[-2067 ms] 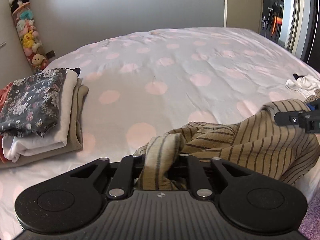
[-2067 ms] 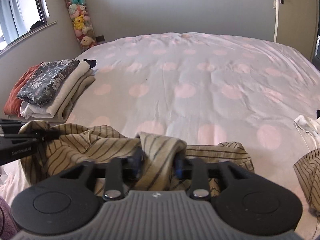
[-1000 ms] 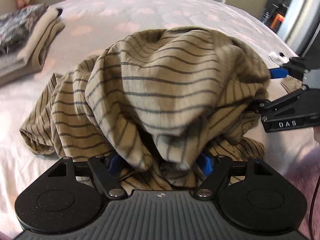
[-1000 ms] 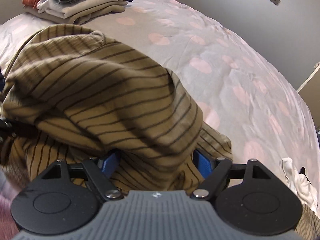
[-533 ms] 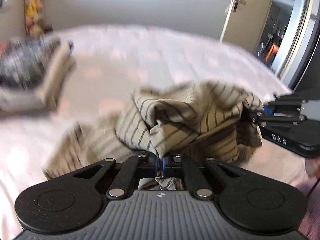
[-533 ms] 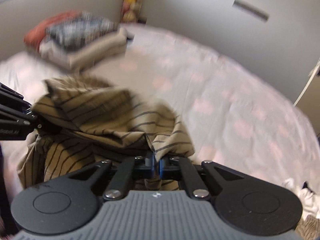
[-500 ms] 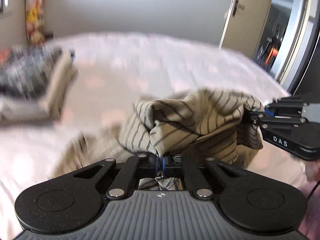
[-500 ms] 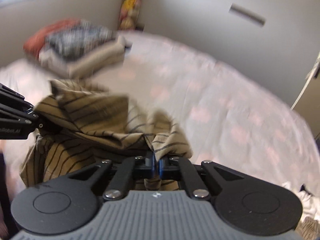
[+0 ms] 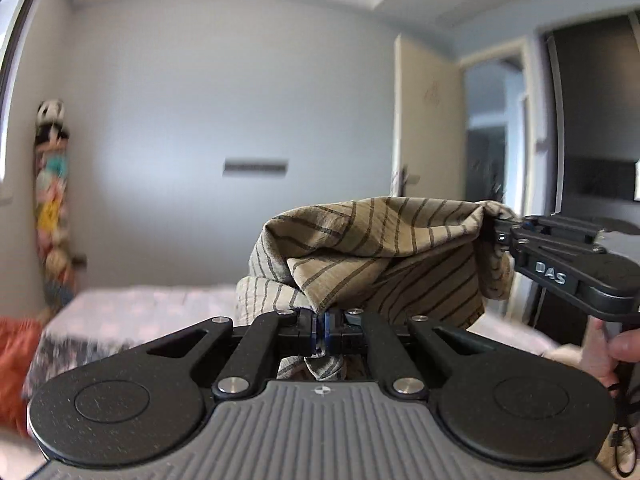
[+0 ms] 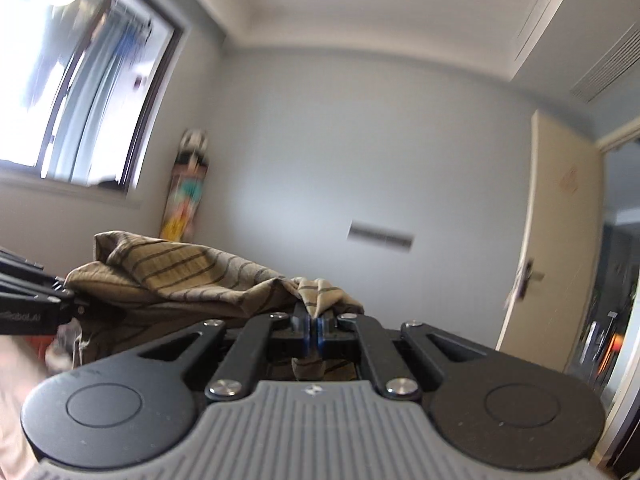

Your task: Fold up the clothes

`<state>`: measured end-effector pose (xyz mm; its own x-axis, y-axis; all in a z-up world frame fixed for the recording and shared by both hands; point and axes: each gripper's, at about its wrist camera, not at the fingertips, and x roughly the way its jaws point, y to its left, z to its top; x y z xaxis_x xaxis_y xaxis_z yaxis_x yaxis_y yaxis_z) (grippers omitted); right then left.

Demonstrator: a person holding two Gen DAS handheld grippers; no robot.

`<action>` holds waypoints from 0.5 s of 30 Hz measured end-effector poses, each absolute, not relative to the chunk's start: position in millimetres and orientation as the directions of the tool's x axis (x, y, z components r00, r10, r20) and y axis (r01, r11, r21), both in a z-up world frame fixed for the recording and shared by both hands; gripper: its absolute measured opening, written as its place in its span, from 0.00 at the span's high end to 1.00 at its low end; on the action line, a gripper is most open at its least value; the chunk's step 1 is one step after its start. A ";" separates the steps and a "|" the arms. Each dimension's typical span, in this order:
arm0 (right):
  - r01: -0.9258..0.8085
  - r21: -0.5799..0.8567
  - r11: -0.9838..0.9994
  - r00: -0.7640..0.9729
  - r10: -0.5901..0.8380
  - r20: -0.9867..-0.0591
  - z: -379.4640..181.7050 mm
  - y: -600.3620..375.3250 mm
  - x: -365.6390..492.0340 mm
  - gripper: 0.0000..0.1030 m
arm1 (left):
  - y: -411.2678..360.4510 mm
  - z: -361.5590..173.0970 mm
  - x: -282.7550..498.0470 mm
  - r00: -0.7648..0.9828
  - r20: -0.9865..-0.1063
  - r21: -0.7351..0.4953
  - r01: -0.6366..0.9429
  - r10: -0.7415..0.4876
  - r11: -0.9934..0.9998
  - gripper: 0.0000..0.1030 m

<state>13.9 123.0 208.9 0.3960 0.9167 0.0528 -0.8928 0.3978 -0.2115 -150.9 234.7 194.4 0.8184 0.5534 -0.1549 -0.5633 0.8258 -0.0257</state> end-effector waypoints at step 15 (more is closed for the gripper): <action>-0.905 -0.206 0.373 0.393 0.917 -0.068 201.2 143.5 4.8 0.96 | 270.2 151.2 -134.7 0.829 -0.335 -0.135 -0.513 0.448 0.848 0.99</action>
<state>4.8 143.5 201.2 0.3931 0.9170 -0.0677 -0.9048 0.3726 -0.2061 -134.7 270.2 151.2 0.8289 0.4479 -0.3352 -0.5127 0.8479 -0.1348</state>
